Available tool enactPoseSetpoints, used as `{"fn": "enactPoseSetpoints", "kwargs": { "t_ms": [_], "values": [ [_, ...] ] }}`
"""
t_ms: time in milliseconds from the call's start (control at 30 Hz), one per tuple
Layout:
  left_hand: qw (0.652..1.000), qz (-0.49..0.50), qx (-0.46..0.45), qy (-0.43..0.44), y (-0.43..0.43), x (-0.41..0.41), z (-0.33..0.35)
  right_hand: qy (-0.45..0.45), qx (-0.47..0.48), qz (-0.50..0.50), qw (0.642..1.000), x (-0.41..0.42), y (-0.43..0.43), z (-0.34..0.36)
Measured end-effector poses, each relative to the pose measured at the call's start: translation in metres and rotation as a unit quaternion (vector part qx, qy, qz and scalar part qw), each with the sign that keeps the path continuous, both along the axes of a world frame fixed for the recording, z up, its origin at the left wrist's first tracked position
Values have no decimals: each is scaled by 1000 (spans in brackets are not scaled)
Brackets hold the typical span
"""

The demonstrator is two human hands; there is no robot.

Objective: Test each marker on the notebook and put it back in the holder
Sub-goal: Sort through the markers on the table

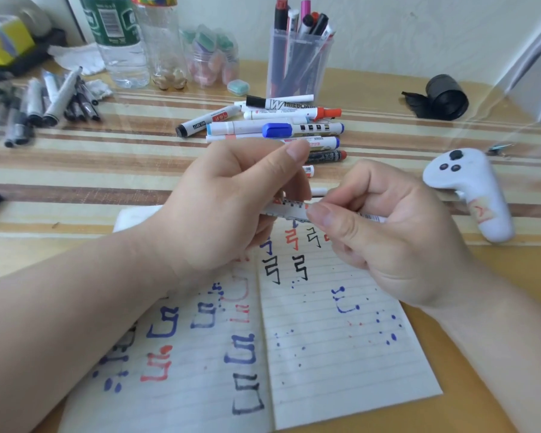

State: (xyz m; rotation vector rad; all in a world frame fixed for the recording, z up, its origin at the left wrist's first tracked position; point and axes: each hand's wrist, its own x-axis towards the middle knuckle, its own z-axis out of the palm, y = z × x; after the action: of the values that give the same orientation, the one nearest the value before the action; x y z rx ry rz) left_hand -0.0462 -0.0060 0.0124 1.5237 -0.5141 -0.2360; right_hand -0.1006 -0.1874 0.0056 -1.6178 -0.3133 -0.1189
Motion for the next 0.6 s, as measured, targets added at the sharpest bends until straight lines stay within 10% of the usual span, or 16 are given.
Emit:
{"fn": "enactPoseSetpoints", "kwargs": {
  "t_ms": [400,600],
  "values": [
    [990,132,-39,-6,-1,20,-12,60,60,-30,996,6,-2,0],
    [931,164,160,-284,2,8,-11,56,159,-28,985,10,-3,-1]
  ]
}}
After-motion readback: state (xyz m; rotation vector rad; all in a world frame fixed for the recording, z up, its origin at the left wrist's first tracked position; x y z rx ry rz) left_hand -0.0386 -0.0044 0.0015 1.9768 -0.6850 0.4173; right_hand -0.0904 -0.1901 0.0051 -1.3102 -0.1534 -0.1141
